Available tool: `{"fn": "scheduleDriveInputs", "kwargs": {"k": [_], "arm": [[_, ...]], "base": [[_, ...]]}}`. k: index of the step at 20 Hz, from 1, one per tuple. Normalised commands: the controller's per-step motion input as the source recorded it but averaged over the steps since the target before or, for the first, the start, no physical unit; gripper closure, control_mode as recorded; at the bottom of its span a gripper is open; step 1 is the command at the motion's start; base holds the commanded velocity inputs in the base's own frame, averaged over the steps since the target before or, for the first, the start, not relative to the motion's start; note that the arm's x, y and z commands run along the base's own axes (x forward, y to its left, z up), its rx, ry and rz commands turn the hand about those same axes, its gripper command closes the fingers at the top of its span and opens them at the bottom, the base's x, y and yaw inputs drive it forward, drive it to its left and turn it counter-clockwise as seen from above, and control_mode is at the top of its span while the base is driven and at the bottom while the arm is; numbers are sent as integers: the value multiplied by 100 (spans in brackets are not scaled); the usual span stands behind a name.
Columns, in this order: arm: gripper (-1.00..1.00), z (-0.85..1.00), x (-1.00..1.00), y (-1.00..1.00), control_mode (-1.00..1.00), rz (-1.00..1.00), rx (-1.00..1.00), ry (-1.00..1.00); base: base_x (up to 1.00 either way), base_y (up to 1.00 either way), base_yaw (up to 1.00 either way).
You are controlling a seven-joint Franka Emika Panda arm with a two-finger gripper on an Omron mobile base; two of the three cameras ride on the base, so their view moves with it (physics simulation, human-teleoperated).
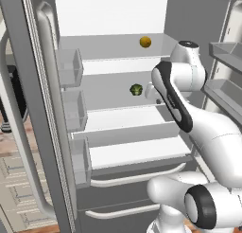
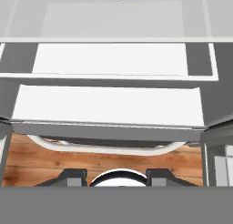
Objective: Place the cold items (lemon and broccoli) from the fridge in one tupperware on the dining counter. Place the warm items (kebab skewer and hot dog) in the stove area in another tupperware.
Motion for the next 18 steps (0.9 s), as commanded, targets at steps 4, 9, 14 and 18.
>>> {"fn": "scheduleDriveInputs", "kwargs": {"k": [4, 9, 14, 18], "arm": [[-100, 0, -1, 1, -100, 0, 0, -2], [-100, -1, 12, 0, -100, 0, 6, -16], [-100, 0, 36, 2, -100, -2, 2, -2], [-100, 0, 41, 13, -100, -1, 0, 3]], "base": [[0, 0, 0], [0, 0, 0], [0, 0, 0], [0, 0, 0]]}}
